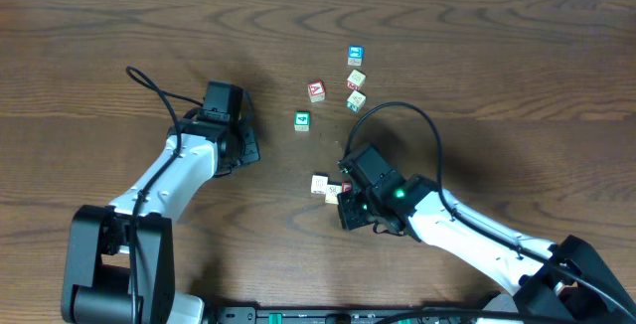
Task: Lift 5 blocks
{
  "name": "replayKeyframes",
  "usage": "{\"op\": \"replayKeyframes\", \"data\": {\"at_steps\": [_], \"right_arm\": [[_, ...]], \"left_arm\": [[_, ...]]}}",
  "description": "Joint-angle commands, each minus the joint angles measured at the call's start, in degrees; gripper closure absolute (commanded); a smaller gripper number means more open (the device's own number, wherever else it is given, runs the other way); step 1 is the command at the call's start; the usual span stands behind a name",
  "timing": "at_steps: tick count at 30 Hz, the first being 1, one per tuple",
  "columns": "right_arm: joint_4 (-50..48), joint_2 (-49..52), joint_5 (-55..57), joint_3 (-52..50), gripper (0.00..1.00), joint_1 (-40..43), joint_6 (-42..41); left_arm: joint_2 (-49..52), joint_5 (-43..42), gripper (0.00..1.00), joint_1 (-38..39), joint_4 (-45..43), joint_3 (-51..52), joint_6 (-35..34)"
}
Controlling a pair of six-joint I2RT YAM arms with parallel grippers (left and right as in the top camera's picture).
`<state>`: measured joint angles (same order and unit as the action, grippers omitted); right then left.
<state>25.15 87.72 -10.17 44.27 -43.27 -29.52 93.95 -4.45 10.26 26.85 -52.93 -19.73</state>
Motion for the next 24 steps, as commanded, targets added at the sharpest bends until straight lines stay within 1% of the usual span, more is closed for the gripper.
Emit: {"op": "replayKeyframes", "data": {"at_steps": [1, 5, 14, 24], "right_arm": [[-0.2, 0.4, -0.3, -0.2, 0.99, -2.1, -0.2], [-1.5, 1.2, 1.8, -0.3, 0.99, -2.9, -0.2], [-6.4, 6.4, 1.7, -0.3, 0.99, -2.9, -0.2], [-9.6, 6.6, 2.9, -0.2, 0.99, -2.8, 1.2]], "left_arm": [[-0.9, -1.1, 0.93, -0.3, 0.3, -0.6, -0.5], [-0.9, -1.2, 0.93, -0.3, 0.4, -0.6, -0.5], [-0.9, -1.1, 0.92, -0.3, 1.2, -0.6, -0.5], [-0.9, -1.1, 0.93, -0.3, 1.2, -0.6, -0.5]]}}
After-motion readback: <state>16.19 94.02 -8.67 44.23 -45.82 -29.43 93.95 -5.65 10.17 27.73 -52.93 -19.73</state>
